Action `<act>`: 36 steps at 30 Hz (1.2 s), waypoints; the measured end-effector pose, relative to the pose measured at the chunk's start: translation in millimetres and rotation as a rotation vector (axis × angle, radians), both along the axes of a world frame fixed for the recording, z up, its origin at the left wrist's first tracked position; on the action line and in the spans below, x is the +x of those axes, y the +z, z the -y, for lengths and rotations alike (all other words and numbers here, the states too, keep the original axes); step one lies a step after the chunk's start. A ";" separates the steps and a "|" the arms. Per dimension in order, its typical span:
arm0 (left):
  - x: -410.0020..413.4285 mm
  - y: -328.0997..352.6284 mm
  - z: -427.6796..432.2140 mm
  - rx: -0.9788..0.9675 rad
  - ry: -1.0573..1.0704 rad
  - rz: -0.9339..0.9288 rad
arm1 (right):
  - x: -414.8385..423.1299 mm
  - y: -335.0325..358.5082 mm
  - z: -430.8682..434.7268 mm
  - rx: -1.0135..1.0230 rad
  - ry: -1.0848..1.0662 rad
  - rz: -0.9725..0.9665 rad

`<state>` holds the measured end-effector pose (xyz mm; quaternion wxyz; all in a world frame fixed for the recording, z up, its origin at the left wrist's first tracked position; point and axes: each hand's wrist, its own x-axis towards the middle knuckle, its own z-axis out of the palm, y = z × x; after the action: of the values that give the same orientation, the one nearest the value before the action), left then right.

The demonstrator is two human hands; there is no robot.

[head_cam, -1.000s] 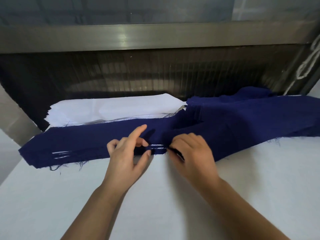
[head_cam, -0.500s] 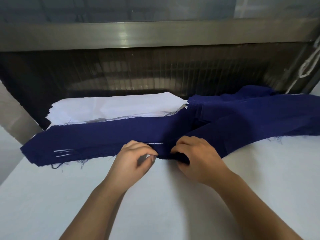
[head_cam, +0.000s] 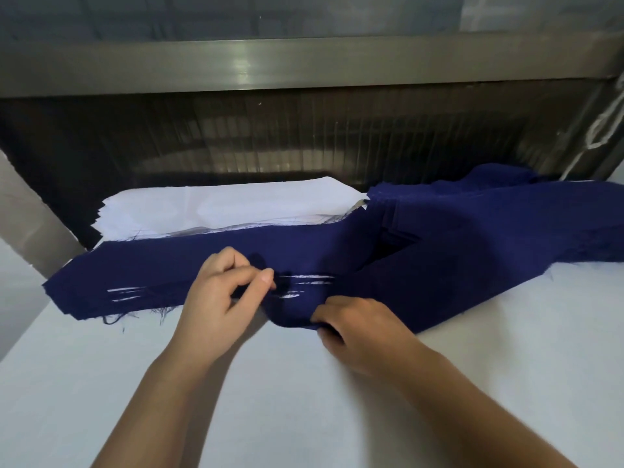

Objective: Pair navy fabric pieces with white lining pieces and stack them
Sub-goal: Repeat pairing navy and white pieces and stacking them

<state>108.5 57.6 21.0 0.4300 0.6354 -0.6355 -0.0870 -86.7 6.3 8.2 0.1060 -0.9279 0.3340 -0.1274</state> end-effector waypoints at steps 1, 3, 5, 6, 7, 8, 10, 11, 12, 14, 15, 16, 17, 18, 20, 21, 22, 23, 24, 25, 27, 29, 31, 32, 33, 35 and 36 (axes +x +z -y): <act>-1.0 1.1 -0.9 -0.012 -0.015 -0.010 | 2.2 -1.4 -0.4 0.000 0.014 -0.001; -3.7 2.7 -2.2 -0.039 -0.024 0.003 | 5.2 -4.1 -0.4 0.017 0.040 0.017; -6.2 4.0 -1.8 -0.072 -0.025 0.041 | 6.2 -5.4 -0.1 0.081 0.060 0.100; -7.7 5.3 -1.4 -0.076 -0.039 0.051 | 6.6 -4.9 -0.9 0.133 0.072 0.153; -9.4 5.6 -1.0 -0.068 -0.076 0.050 | 6.4 -3.8 -2.0 0.194 0.084 0.199; -11.3 6.4 -1.1 -0.040 -0.122 0.052 | 6.1 -2.6 -3.1 0.268 0.093 0.235; -14.0 4.4 -0.8 0.044 -0.202 0.082 | 3.2 0.1 -3.3 0.388 0.117 0.293; -14.0 1.7 -0.2 0.101 -0.224 0.117 | 1.3 2.0 -2.4 0.392 0.132 0.310; -14.3 -0.7 0.4 0.163 -0.232 0.165 | -1.4 4.3 -0.8 0.352 0.134 0.313; -12.2 -6.7 1.4 0.326 -0.217 0.241 | -10.3 8.5 7.6 0.207 0.050 0.278; -10.6 -8.6 1.8 0.402 -0.195 0.256 | -16.8 10.5 13.8 0.143 -0.026 0.252; -8.5 -10.3 1.7 0.458 -0.173 0.254 | -24.5 12.4 20.6 0.104 -0.106 0.230; -6.3 -12.0 1.4 0.497 -0.149 0.242 | -32.8 13.8 27.5 0.091 -0.176 0.206; -3.9 -13.2 1.4 0.532 -0.126 0.239 | -40.9 14.6 33.9 0.095 -0.236 0.174; 0.4 -12.5 0.5 0.604 -0.082 0.257 | -54.1 14.1 43.3 0.103 -0.322 0.113; 3.0 -11.9 0.1 0.637 -0.062 0.259 | -58.2 12.8 46.8 0.105 -0.350 0.095; 6.3 -11.5 -0.5 0.662 -0.042 0.252 | -60.5 11.0 49.0 0.108 -0.369 0.083; 10.0 -10.6 -1.1 0.689 -0.025 0.231 | -61.6 9.1 50.3 0.117 -0.379 0.070; 13.9 -10.0 -1.8 0.713 -0.010 0.207 | -61.1 7.5 50.8 0.135 -0.378 0.056; 17.6 -8.8 -2.8 0.741 0.003 0.188 | -60.3 5.7 51.2 0.160 -0.370 0.045; 24.7 -6.4 -5.0 0.784 0.024 0.157 | -57.3 3.0 51.6 0.208 -0.345 0.025; 31.3 -4.4 -6.5 0.798 0.042 0.104 | -54.8 1.5 51.7 0.251 -0.330 0.023; 37.1 -2.6 -7.6 0.795 0.056 0.056 | -53.4 1.9 50.9 0.305 -0.325 0.044; 40.1 -1.9 -8.4 0.793 0.061 0.046 | -52.1 3.0 49.6 0.334 -0.321 0.046; 42.7 -1.4 -9.0 0.794 0.067 0.038 | -51.2 3.7 48.6 0.374 -0.316 0.052; 47.2 -1.5 -10.1 0.794 0.083 0.010 | -49.7 5.2 45.9 0.515 -0.301 0.082; 49.1 -1.9 -10.5 0.793 0.096 -0.007 | -49.2 6.2 44.6 0.588 -0.288 0.095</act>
<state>157.6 68.0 19.1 0.1573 0.7807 -0.5207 -0.3076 -136.0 -38.2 14.4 0.3656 -0.7938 0.4790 -0.0823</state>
